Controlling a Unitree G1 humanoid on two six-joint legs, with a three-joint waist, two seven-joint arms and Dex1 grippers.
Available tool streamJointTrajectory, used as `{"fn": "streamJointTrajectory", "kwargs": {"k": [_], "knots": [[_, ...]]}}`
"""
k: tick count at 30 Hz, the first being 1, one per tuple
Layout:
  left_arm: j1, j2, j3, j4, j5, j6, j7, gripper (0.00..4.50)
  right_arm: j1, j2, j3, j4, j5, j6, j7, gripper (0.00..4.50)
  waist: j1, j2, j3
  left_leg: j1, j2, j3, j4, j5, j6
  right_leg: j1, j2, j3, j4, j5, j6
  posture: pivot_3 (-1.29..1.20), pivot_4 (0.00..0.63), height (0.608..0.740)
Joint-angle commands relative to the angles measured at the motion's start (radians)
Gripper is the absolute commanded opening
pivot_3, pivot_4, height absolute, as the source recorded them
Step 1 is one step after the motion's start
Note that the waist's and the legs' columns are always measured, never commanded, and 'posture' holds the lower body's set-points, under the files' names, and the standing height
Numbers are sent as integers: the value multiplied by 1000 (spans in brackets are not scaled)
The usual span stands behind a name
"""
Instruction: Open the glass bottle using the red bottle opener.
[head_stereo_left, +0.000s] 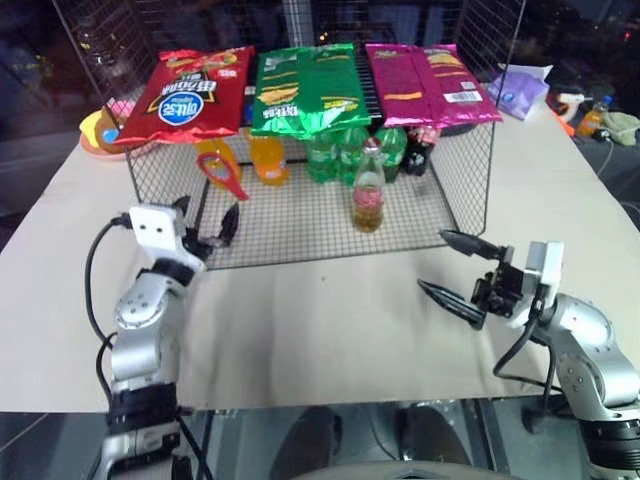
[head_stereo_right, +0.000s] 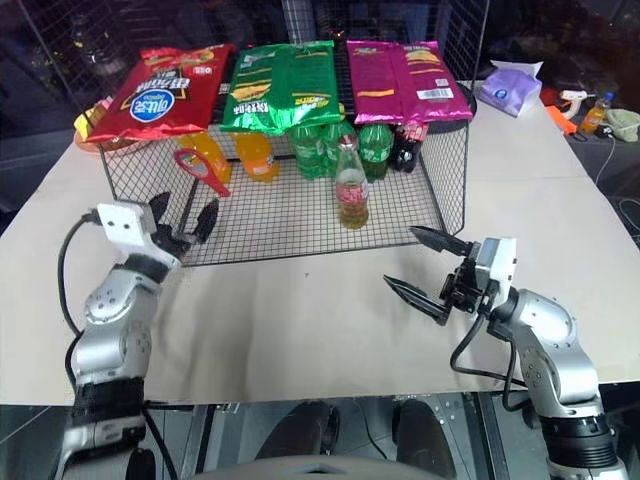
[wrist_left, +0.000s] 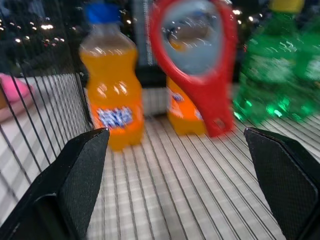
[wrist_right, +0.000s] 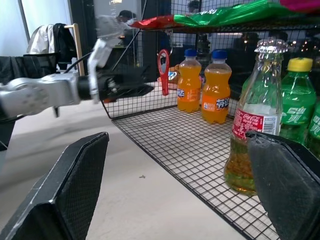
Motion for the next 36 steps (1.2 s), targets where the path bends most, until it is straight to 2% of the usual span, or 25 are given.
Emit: {"fn": "streamJointTrajectory", "kwargs": {"k": [1, 10, 18, 22, 29, 33, 36], "knots": [[-51, 20, 6, 52, 14, -53, -24, 4500, -6, -5, -16, -27, 9, -8, -2, 4451, -2, 0, 0, 0, 0, 0, 0, 0, 0, 0, 0, 0, 0, 0, 0, 0, 150, 740], [-190, 2, -48, 207, 35, -123, -87, 4500, -7, -2, -14, -9, -17, -21, -11, 4451, -1, 0, 0, -1, -1, 0, 1, 0, 0, 0, 0, 0, 1, 0, 0, 0, 150, 740], [-229, -24, -32, 216, -13, -119, -121, 4500, 2, 0, -13, 1, -38, -31, -13, 4451, -8, 0, 0, -1, -1, 0, 1, 0, 0, 0, 0, 0, 1, 0, 0, 0, 150, 740], [-228, -29, -27, 206, -26, -117, -120, 3317, 5, 2, -7, 11, -48, -37, -12, 4500, -14, 0, 0, -1, -1, 0, 1, 0, 0, 0, 0, 0, 1, 0, 0, 0, 150, 740], [-214, -30, -11, 182, -53, -100, -111, 41, 0, 6, 3, 28, -59, -45, -8, 4500, -22, 0, 0, -1, -1, 0, 2, 0, 0, 0, 0, 0, 2, 0, 0, 0, 150, 740], [-201, -36, 2, 160, -79, -72, -110, 41, -2, 9, 7, 35, -63, -48, -6, 4500, -21, 0, 0, -1, -1, -1, 3, 0, 0, 0, 0, 0, 3, 0, 0, 0, 150, 740], [-199, -54, 33, 117, -166, -3, -116, 41, 1, 12, 12, 41, -68, -53, -4, 4500, -22, 0, 0, -1, -1, 0, 3, 0, 0, 0, 0, 0, 3, 0, 0, 0, 150, 740]]}}
